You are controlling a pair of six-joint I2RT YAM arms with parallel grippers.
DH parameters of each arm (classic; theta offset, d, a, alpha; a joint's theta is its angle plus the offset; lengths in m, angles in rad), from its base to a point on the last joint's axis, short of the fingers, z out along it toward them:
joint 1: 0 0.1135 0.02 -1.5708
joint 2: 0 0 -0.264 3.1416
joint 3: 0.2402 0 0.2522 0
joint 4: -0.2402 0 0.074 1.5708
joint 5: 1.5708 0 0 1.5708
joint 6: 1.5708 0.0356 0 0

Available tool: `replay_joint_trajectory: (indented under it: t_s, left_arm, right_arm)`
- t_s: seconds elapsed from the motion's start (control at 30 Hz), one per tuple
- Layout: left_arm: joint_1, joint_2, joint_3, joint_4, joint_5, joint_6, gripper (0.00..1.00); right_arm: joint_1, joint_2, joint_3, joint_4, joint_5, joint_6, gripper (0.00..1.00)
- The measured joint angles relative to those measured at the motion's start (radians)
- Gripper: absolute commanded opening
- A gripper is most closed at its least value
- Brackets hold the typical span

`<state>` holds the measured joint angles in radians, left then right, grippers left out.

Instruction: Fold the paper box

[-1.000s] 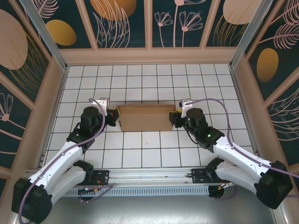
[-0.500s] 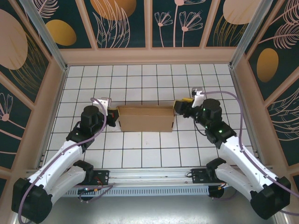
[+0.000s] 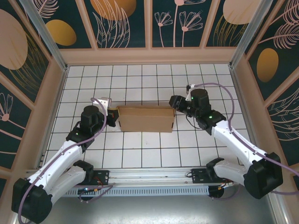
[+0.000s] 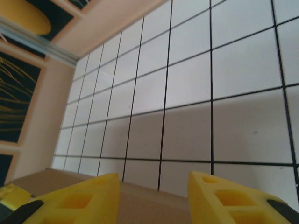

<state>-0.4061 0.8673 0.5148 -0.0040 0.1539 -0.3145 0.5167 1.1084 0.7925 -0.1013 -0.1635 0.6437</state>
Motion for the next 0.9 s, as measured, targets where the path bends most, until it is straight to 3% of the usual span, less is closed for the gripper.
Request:
replay_joint_trajectory:
  t_s: [0.17, 0.47, 0.77, 0.9]
  left_arm:
    - [0.0, -0.007, 0.0, -0.006, -0.006, -0.002, 0.0]
    - [-0.002, -0.01, -0.003, -0.005, -0.005, -0.027, 0.01]
    - [-0.003, -0.037, -0.007, -0.058, -0.01, -0.077, 0.34]
    - [-0.003, -0.052, -0.006, -0.069, -0.01, -0.095, 0.39]
  right_arm:
    - [0.088, -0.019, -0.026, -0.008, 0.088, -0.037, 0.4]
    - [0.159, -0.092, -0.139, 0.117, 0.225, -0.111, 0.35]
    - [0.211, -0.106, -0.193, 0.209, 0.328, -0.13, 0.34]
    - [0.23, -0.107, -0.199, 0.222, 0.364, -0.13, 0.34]
